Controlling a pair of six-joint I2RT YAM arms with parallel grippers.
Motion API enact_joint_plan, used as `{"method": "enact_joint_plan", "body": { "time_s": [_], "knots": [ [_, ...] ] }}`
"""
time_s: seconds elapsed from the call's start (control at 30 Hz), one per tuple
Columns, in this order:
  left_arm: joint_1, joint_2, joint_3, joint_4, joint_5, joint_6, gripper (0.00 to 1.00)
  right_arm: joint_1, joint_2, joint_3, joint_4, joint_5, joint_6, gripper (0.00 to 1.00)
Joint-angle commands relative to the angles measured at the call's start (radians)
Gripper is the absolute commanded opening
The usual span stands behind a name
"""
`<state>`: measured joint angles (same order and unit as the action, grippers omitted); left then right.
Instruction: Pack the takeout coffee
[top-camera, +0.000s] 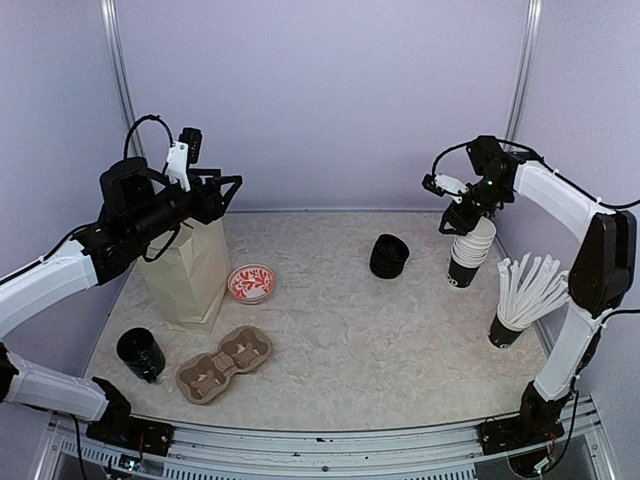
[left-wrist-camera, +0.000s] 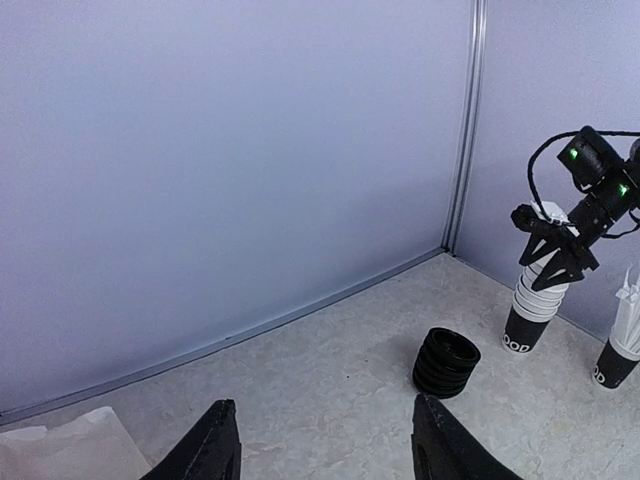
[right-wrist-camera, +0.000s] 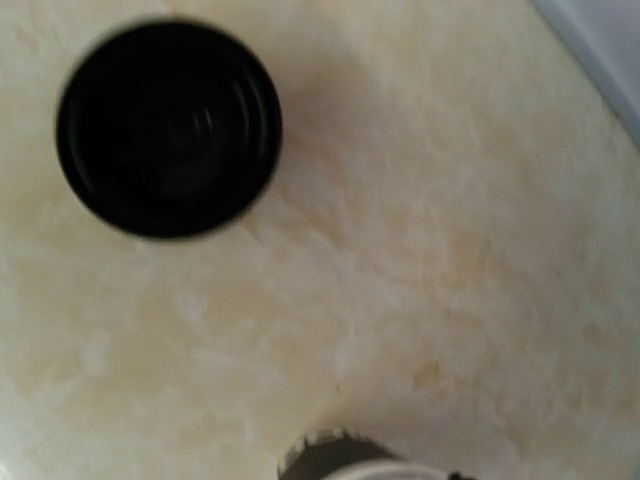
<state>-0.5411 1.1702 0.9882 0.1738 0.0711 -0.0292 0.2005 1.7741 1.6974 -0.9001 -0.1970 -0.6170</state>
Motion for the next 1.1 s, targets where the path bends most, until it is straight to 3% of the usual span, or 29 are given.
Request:
{"method": "enact_joint_plan", "body": {
  "time_s": [0.0,0.4,0.6,1.07],
  "knots": [
    [-0.012,0.0,-0.006,0.022,0.008,0.045,0.58,0.006,-0.012,0.047,-0.082,0.077,-0.013,0.53],
    [-0.017,0.013,-0.008,0.024,0.007,0.05,0.58,0.005,-0.148,-0.085,-0.065,0.147,0.008,0.52],
    [-0.025,0.015,-0.006,0.02,0.003,0.055,0.58,-0.001,-0.146,-0.102,-0.07,0.16,0.02,0.37],
    [-0.045,0.017,-0.005,0.01,-0.013,0.074,0.58,-0.046,-0.104,-0.092,-0.094,0.158,0.053,0.24]
  ]
}}
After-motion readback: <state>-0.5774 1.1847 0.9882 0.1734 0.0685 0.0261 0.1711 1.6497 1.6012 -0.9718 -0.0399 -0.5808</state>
